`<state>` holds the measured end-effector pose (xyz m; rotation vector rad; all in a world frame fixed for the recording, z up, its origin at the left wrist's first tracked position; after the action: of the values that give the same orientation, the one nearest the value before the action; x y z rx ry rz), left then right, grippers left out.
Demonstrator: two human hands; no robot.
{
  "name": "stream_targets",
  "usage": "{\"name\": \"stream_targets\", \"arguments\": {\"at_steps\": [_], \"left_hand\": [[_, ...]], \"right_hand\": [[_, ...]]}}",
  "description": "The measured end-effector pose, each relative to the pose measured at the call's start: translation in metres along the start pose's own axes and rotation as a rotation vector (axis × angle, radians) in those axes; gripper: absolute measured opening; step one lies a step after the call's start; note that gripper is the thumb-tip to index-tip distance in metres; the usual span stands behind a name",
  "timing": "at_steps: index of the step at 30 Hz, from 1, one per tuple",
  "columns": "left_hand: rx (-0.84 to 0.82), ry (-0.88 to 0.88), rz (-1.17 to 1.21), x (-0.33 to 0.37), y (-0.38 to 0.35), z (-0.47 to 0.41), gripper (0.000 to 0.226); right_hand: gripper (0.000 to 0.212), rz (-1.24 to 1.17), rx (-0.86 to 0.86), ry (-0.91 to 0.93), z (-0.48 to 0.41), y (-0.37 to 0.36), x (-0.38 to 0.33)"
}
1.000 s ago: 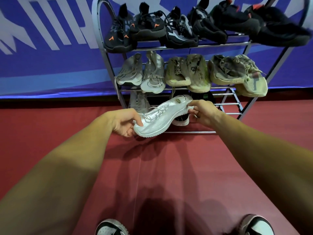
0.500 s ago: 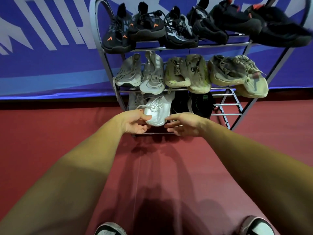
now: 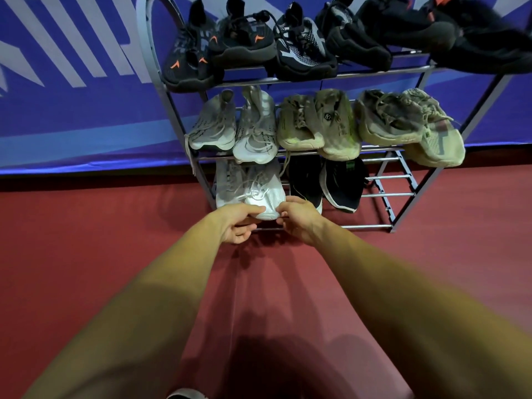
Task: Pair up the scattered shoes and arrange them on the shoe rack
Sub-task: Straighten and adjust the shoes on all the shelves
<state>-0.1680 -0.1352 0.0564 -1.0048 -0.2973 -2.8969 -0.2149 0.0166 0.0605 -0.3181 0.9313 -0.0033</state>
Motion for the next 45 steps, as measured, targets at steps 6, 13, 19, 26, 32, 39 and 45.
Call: {"name": "stream_targets", "arguments": {"at_steps": [6, 13, 19, 26, 32, 39, 45], "left_hand": [[-0.019, -0.029, 0.082, 0.008, -0.005, -0.009, 0.014], [0.032, 0.002, 0.081, 0.007, -0.011, -0.024, 0.018], [0.053, -0.003, 0.077, 0.011, -0.013, -0.029, 0.018], [0.109, -0.003, 0.002, 0.015, -0.02, -0.035, 0.014], [0.091, -0.021, -0.039, 0.013, -0.026, -0.034, 0.008], [0.11, -0.029, -0.089, 0.01, -0.03, -0.025, 0.008], [0.23, -0.068, -0.125, 0.004, -0.031, -0.018, 0.013]], "right_hand": [[0.027, -0.022, 0.039, 0.042, -0.01, -0.006, 0.0], [0.031, 0.005, 0.117, 0.104, -0.026, 0.002, 0.004], [0.047, 0.034, 0.128, 0.09, -0.036, 0.005, 0.008], [0.045, 0.156, 0.081, -0.032, -0.031, 0.007, 0.003], [0.038, 0.204, 0.03, -0.037, -0.019, 0.01, -0.005], [0.02, 0.2, 0.038, -0.011, -0.008, 0.028, -0.014], [0.012, 0.084, 0.136, -0.067, -0.004, 0.075, -0.007]]}}
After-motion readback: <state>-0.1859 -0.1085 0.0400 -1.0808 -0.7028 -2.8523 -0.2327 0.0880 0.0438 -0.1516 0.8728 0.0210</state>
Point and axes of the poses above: each hand's wrist, its own z-axis away from the middle knuckle, its own y-axis out of the back of the hand, x = y × z, the point moved 7 cm from there along -z, towards the middle knuckle, and after that the axes turned 8 degrees about -z, right-handed, at the moved point
